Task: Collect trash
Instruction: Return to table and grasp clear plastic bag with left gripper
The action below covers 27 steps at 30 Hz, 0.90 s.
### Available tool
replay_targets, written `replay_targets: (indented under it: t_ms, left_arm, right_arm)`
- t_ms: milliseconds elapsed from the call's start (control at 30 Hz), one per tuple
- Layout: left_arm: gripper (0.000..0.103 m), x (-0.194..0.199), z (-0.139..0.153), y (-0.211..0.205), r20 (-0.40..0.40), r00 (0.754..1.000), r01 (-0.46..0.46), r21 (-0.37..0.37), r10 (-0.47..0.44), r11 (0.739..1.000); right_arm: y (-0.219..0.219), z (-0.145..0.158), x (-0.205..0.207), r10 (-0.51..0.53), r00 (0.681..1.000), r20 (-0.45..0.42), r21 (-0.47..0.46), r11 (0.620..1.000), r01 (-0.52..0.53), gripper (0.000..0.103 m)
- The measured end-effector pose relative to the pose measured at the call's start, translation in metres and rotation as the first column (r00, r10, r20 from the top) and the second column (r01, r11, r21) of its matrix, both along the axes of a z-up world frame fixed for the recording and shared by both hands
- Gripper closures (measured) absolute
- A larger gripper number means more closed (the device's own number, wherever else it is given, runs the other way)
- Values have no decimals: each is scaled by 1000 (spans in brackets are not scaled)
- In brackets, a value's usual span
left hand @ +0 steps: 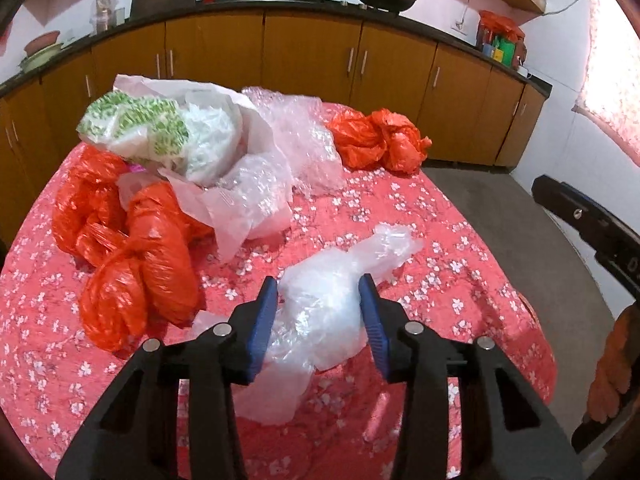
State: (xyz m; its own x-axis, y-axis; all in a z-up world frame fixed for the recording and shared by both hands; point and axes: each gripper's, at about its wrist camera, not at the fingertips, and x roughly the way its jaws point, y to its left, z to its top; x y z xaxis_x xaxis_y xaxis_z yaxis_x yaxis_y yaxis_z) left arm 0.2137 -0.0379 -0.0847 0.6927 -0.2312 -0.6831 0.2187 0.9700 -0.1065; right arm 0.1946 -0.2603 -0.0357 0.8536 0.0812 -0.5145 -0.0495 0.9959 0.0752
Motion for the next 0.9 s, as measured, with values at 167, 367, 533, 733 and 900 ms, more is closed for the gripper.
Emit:
replay_targets:
  t_ms: [167, 367, 533, 733, 900]
  left_arm:
    - [74, -1, -5, -3, 9, 1000, 12, 20, -12, 1000]
    - [86, -5, 8, 5, 52, 998, -18, -16, 19, 1000]
    - [86, -9, 43, 26, 128, 990, -43, -65, 51, 997]
    - [86, -9, 73, 57, 196, 973, -107, -81, 121, 991]
    - [86, 0, 83, 84, 232, 955, -176, -61, 185, 983]
  right_arm:
    - [1, -1, 0, -1, 1000, -3, 4, 1000, 1, 53]
    - [2, -1, 1, 0, 1000, -2, 1, 1000, 0, 53]
    - [10, 0, 10, 7, 1000, 3, 0, 1000, -7, 53]
    - [26, -5, 33, 23, 1000, -7, 5, 1000, -23, 53]
    - [37, -11, 65, 16, 1000, -20, 4, 1000, -15, 53]
